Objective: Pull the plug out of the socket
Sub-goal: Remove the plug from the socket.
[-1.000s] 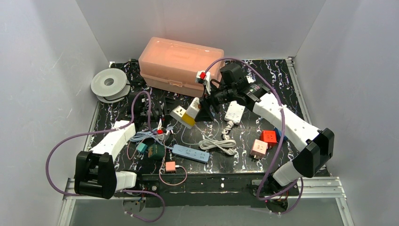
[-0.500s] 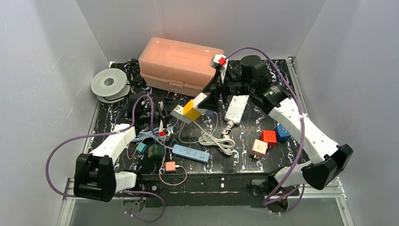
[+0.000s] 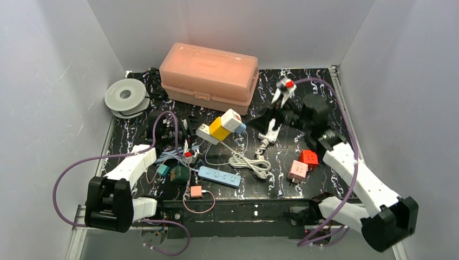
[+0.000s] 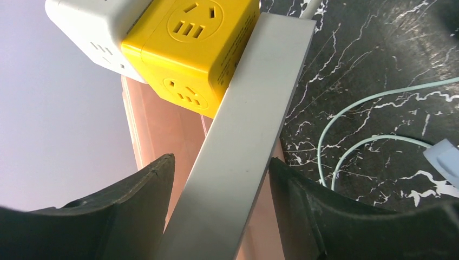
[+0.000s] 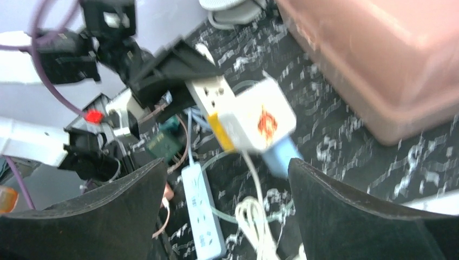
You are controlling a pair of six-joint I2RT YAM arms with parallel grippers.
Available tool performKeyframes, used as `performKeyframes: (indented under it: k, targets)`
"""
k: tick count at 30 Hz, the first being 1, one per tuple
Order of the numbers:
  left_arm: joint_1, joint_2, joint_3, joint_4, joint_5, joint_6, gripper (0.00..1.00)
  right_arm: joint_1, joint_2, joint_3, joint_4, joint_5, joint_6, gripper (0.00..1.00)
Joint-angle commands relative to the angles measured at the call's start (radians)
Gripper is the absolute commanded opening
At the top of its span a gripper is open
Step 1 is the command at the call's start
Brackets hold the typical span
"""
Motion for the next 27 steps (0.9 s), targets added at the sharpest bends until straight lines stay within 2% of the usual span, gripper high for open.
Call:
performKeyframes:
  k: [1,7,11,13,20,27]
  targets:
    - [-0.002,0.0,0.023,0.197,0.066,-0.14,0.0,0.001,-0.166,-0.248,0.222,0.129,0.109,0.9]
    - [-0.01,0.024,0.023,0.441,-0.002,-0.318,0.0,-0.043,-0.248,-0.413,0.26,0.236,0.15,0.91]
    - [-0.01,0.008,0.04,0.494,-0.04,-0.384,0.0,-0.087,-0.267,-0.473,0.304,0.337,0.192,0.91]
    - [-0.01,0.001,0.051,0.517,-0.051,-0.401,0.0,-0.111,-0.255,-0.497,0.34,0.338,0.216,0.91]
    - [-0.009,-0.03,0.088,0.572,-0.075,-0.468,0.0,-0.146,-0.11,-0.502,0.452,0.3,0.28,0.88]
    - [-0.013,-0.073,0.091,0.556,-0.072,-0.477,0.0,-0.152,0.092,-0.49,0.543,0.313,0.368,0.8]
